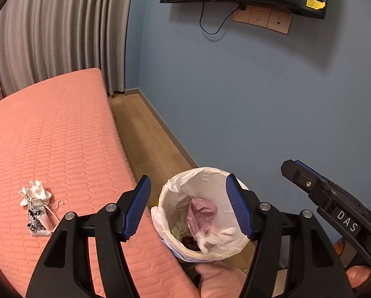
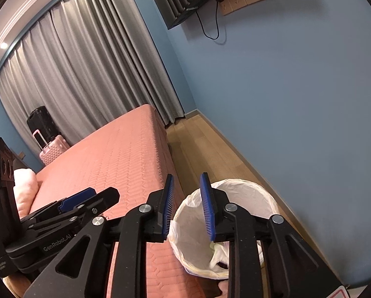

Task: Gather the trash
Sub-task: 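Carry both items to the bin and open both tools to drop them, then move both tools back to the pile and grasp the pink mesh with the right tool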

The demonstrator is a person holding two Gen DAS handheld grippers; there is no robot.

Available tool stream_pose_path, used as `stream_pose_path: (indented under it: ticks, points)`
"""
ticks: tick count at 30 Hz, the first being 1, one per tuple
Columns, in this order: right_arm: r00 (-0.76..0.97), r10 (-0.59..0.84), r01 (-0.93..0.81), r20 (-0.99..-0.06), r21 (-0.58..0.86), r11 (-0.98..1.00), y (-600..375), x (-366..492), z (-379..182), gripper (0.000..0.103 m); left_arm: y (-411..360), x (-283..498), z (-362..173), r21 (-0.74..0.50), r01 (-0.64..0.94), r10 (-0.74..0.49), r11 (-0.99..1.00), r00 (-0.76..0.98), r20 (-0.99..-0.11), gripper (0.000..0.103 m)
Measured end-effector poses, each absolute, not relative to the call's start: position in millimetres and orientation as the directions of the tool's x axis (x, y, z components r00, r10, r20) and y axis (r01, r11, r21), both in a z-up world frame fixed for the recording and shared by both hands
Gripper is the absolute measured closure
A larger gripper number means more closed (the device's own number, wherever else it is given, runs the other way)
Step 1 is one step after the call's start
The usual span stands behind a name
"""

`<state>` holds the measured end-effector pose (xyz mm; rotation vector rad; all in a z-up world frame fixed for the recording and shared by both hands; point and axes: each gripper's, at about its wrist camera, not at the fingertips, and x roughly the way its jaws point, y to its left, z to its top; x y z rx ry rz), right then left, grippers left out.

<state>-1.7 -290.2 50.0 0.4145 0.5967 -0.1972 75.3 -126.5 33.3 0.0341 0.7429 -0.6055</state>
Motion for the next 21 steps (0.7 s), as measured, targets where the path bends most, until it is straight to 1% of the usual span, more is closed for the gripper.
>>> stream_pose_path:
  ticks: [4, 7, 15, 21]
  points:
    - [0.813, -0.052, 0.285, -0.580, 0.320, 0.903, -283.8, -3.0, 49.6, 0.078, -117.9, 74.8, 33.6, -0.184, 0.512, -0.498, 0.839, 0.586, -0.639, 0.043]
    - [0.813, -0.046, 0.278, -0.581, 0.317, 0.907, -277.5, -2.6, 48.9, 0.071, -109.7, 74.9, 33.5, -0.190, 0.502, -0.496, 0.843, 0.591, -0.636, 0.043]
    - [0.804, -0.020, 0.246, -0.594, 0.302, 0.921, -257.3, -0.1, 45.8, 0.070, -88.0, 76.8, 30.7, -0.202, 0.465, -0.476, 0.862, 0.607, -0.636, 0.043]
    - [0.796, 0.005, 0.206, -0.605, 0.280, 0.938, -233.0, 6.9, 44.3, 0.067, -64.6, 80.5, 27.0, -0.223, 0.422, -0.459, 0.878, 0.617, -0.639, 0.043]
